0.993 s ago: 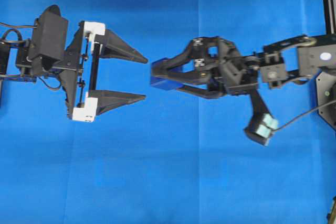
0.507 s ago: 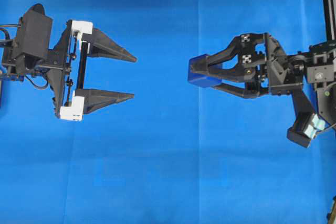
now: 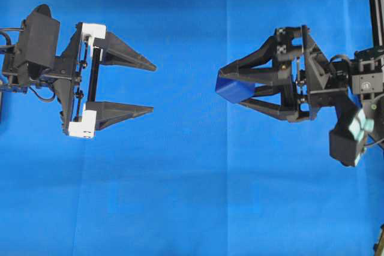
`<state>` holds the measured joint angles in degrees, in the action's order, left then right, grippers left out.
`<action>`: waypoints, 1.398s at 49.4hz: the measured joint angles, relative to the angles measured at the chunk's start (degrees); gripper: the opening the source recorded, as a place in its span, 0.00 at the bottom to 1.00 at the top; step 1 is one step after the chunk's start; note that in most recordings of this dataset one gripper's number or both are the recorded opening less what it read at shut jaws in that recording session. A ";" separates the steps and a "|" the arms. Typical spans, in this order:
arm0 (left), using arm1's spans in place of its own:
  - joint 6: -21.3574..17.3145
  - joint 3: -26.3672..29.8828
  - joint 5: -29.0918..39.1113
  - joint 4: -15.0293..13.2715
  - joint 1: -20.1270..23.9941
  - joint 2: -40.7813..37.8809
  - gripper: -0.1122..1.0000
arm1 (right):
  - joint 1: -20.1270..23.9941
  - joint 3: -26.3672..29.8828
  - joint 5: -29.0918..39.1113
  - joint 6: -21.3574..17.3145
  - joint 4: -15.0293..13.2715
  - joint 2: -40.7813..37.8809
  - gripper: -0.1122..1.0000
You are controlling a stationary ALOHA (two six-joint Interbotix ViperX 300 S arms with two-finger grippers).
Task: Handover the blue block to the right arm after grasping it with the left arm, then place it in the designated position.
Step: 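Carry the blue cube with the right gripper toward the right side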
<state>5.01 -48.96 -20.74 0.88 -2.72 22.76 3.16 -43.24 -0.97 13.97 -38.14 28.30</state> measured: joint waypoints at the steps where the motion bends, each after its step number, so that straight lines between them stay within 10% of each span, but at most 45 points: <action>1: -0.09 0.00 0.00 0.00 0.00 0.00 0.93 | 0.00 0.00 0.00 -1.23 0.09 0.00 0.57; 37: -0.44 0.09 0.00 0.00 0.00 0.00 0.93 | 0.35 0.09 1.32 -52.91 0.97 3.43 0.57; 69: -0.53 0.09 0.09 0.00 0.00 0.00 0.93 | 0.88 0.00 7.03 -55.46 1.05 3.96 0.57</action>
<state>4.48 -48.87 -20.65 0.88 -2.72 22.76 4.04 -43.24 6.06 -41.48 -37.09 32.26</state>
